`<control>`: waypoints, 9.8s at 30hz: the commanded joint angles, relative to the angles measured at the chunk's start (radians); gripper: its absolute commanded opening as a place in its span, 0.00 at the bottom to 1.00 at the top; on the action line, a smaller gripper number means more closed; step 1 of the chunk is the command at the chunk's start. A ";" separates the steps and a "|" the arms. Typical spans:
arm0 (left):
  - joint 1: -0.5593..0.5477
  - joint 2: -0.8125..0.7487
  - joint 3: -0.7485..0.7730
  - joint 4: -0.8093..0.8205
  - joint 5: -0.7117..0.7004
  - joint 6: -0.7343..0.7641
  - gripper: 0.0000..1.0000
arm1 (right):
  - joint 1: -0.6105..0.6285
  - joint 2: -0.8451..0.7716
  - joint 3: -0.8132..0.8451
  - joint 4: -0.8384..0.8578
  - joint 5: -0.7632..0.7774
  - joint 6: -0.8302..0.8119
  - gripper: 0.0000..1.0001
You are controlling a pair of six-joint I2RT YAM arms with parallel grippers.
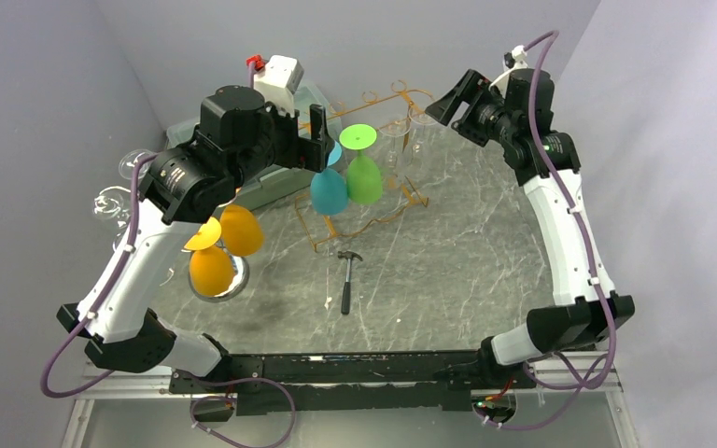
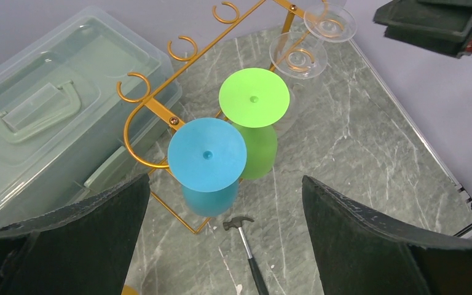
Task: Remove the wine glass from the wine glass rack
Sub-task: Pick up the wine glass from the wine rack, then place the wine glass at the center of the board.
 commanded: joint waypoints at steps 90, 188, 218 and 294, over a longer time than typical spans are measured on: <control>0.020 0.116 0.069 0.115 0.129 -0.104 0.99 | -0.122 -0.146 -0.536 0.728 -0.208 0.618 0.00; -0.258 0.305 -0.461 1.575 0.433 0.093 0.44 | -0.134 -0.545 -0.297 0.146 -0.130 0.756 0.00; -0.269 0.152 -0.193 0.924 -0.097 -0.420 0.00 | -0.134 -0.690 -0.559 0.445 -0.092 0.188 0.90; -0.128 0.040 -0.341 0.874 -0.002 -0.857 0.77 | 0.283 -0.626 -0.722 0.887 0.326 0.085 0.00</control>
